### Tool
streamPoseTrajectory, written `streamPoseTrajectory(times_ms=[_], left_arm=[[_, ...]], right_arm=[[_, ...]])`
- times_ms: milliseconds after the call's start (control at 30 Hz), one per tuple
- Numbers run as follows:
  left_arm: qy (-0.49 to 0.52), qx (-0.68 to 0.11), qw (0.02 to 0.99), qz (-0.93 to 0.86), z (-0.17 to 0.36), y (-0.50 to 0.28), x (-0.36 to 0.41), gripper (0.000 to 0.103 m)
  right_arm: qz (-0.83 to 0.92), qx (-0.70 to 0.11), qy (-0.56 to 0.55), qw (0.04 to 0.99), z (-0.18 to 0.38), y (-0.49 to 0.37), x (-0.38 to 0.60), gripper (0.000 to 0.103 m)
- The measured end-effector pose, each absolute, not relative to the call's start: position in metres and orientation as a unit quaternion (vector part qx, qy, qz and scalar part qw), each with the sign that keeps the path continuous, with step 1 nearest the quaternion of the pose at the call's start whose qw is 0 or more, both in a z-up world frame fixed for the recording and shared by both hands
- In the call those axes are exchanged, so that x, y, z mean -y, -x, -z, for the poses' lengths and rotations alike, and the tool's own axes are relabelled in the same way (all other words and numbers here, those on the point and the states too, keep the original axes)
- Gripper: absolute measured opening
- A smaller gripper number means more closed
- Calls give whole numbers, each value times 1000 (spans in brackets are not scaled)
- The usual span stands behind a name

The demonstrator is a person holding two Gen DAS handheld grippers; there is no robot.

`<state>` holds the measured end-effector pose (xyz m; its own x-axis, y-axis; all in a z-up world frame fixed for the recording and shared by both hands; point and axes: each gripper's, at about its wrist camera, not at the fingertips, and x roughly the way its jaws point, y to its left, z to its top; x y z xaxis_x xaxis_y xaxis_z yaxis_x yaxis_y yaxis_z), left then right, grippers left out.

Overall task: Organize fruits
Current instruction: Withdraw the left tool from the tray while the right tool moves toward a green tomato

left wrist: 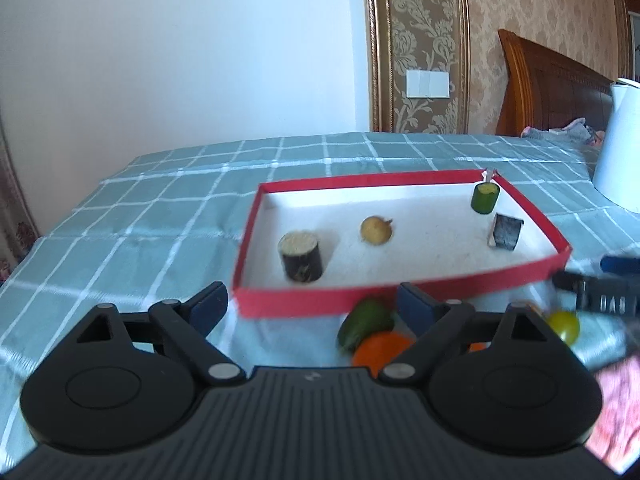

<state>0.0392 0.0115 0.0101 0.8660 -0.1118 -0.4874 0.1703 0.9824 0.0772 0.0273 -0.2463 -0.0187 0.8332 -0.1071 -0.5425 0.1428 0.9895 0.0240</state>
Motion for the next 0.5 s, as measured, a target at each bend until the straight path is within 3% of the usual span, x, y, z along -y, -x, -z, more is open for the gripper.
streamPoseTrajectory(times_ms=[500], left_arm=[[-28, -289, 956, 48, 31, -23, -53, 93]], right_arm=[[28, -262, -39, 964, 12, 18, 251, 81]])
